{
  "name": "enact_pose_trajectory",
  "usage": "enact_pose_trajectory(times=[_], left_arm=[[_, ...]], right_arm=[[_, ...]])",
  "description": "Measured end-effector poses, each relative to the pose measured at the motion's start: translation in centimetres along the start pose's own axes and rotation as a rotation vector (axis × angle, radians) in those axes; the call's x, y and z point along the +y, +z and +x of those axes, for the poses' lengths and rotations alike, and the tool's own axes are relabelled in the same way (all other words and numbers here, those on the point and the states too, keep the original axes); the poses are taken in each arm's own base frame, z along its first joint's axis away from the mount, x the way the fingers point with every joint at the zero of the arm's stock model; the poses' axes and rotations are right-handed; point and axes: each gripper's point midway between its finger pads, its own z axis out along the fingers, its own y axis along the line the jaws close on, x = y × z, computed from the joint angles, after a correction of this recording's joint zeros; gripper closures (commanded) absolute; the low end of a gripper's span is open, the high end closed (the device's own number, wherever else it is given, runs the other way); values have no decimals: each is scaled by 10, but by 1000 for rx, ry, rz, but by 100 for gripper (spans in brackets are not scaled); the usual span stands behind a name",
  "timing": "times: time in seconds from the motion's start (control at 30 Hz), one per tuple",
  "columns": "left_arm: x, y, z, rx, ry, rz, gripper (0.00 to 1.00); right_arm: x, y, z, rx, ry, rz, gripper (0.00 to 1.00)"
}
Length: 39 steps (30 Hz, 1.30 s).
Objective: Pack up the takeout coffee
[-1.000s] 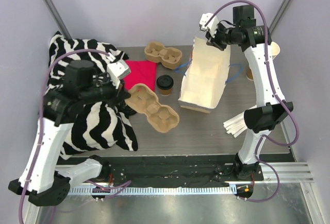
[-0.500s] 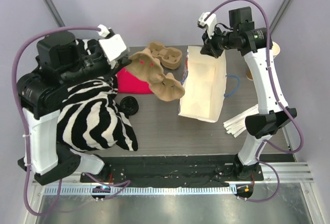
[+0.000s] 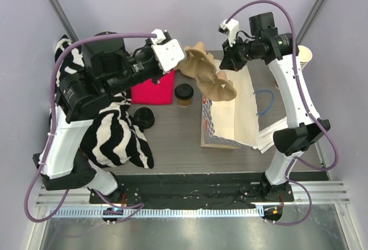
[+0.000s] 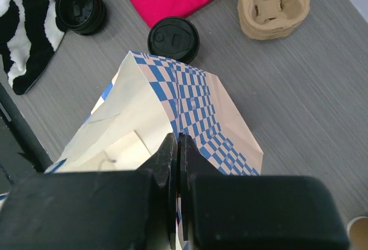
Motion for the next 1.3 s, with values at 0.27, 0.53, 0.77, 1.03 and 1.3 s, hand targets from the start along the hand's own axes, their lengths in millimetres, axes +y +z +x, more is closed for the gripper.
enact_pose_trajectory(times=[0.27,0.53,0.77,1.03,1.3], left_arm=[[15,-2,-44,-144,37,-95,100],[-5,10,-45,-129,138,-72,100],[-51,50,-15,21,360,6,100],[-110,69,6,138,562,144,100],[-148,93,50,321,622,264,100]], right_arm=[[13,1,9,29,21,1,99],[17,-3,4,21,45,19,99],[32,-21,-5,-15,64,26,99],[59,-33,-2,-22,101,7,99],[67,-28,13,16,168,-4,99]])
